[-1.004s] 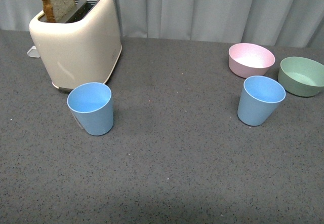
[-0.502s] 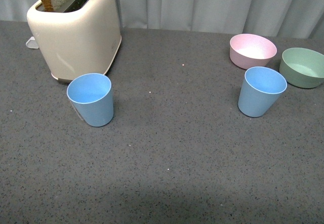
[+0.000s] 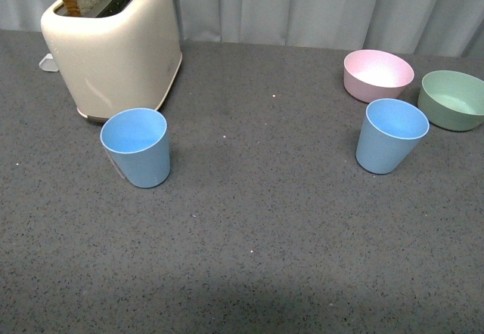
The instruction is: Stack blue cups with both arms
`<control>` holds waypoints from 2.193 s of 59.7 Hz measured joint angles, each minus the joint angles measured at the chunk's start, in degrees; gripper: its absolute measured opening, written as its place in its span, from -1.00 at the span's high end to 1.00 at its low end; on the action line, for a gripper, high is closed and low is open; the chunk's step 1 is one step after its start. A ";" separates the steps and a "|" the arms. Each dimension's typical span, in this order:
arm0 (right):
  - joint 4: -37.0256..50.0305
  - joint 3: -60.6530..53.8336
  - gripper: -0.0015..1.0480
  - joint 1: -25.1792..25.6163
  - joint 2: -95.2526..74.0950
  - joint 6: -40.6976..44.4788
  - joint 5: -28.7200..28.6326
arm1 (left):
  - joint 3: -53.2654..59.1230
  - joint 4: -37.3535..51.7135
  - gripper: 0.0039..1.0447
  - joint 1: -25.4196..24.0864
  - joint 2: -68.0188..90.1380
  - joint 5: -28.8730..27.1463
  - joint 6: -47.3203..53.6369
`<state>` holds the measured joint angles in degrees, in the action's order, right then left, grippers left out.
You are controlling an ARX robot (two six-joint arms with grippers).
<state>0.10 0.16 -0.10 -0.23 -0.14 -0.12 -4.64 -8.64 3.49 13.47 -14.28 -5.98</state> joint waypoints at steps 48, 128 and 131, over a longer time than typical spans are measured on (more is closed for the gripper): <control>0.00 0.00 -0.81 0.00 0.00 -0.02 0.04 | -45.77 6.67 -0.88 3.04 85.11 14.84 -13.44; 0.00 0.00 -0.81 0.00 0.00 0.00 0.04 | -58.86 -8.02 0.94 7.30 100.52 15.74 -19.04; 0.00 0.00 -0.81 0.00 0.00 0.00 0.04 | -59.30 -8.41 0.94 7.87 100.52 15.78 -19.43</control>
<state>0.10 0.16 -0.10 -0.23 -0.14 -0.08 -63.94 -17.06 11.35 113.99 1.50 -25.41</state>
